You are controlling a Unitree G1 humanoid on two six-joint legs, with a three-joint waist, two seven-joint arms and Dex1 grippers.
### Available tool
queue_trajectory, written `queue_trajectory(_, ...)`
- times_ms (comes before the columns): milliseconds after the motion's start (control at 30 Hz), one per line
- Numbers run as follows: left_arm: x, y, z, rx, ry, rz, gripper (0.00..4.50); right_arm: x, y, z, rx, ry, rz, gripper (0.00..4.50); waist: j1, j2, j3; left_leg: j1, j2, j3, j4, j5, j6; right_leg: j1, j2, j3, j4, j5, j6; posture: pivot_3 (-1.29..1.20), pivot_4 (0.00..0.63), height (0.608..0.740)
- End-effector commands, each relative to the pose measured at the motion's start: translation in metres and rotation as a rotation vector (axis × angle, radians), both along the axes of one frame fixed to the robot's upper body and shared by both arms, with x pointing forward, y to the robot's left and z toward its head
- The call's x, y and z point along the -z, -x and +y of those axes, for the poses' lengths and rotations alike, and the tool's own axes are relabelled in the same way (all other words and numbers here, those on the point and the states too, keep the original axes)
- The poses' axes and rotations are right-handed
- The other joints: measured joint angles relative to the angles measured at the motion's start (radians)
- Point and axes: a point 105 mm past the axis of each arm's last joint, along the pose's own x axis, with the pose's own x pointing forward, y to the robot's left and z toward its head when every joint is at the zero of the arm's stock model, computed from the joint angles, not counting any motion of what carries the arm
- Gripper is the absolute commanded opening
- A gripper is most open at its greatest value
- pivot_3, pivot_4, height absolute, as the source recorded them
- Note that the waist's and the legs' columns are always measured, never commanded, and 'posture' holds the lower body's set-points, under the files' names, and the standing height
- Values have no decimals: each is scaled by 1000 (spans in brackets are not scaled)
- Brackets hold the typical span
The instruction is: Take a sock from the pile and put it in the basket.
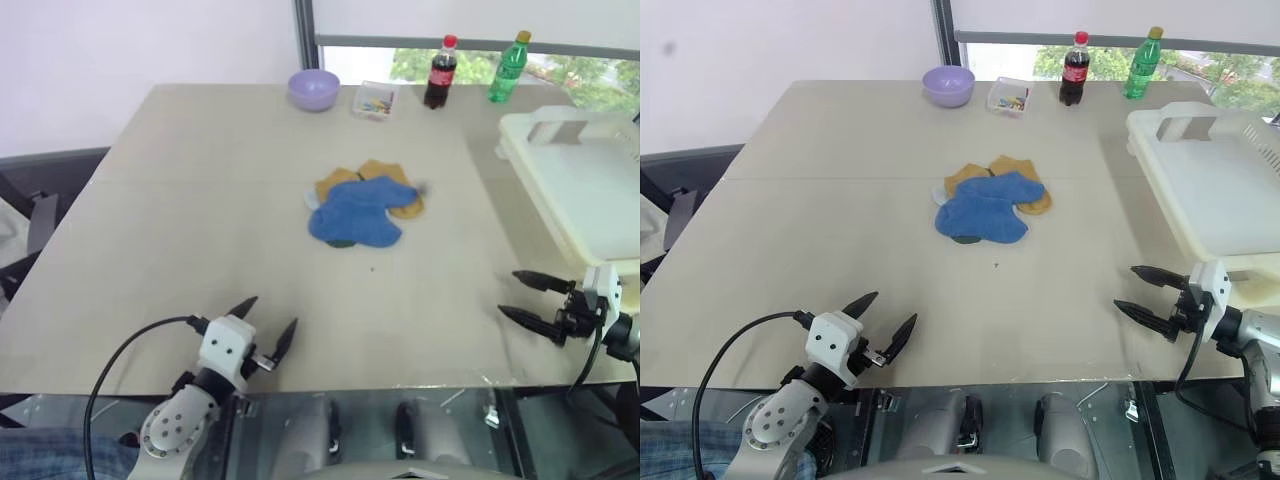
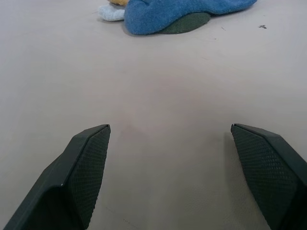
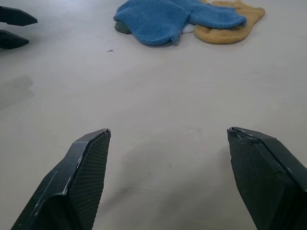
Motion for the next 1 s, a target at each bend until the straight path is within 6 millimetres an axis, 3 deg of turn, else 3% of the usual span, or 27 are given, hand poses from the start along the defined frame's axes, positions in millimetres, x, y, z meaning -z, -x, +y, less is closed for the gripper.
queue_trajectory(33, -8, 4, 2, 8, 3, -38, 4359, -14, 3, 2, -8, -22, -76, 3977, 0, 0, 0, 0, 0, 0, 0, 0, 0, 0, 0, 0, 0, 0, 0, 0, 150, 733)
queue_trajectory(300, -15, 6, 12, 2, 23, -66, 4359, -9, 7, 12, -16, -31, -70, 3977, 0, 0, 1, 0, 0, 0, -1, -1, -1, -1, 0, 0, 0, 0, 0, 0, 150, 733)
queue_trajectory(600, -9, 0, 13, 25, 1, -63, 4359, -4, 8, 15, 0, -31, -79, 3977, 0, 0, 1, -1, 0, 0, -1, -1, -1, -1, 1, 0, 0, 0, 0, 0, 150, 733)
queue_trajectory(1000, -15, -5, 18, 75, -23, -77, 4359, -2, -1, 17, -2, 10, -56, 3977, 0, 0, 1, -1, 0, 0, -1, 1, 2, -1, 4, 0, -1, 0, 0, 0, 150, 733)
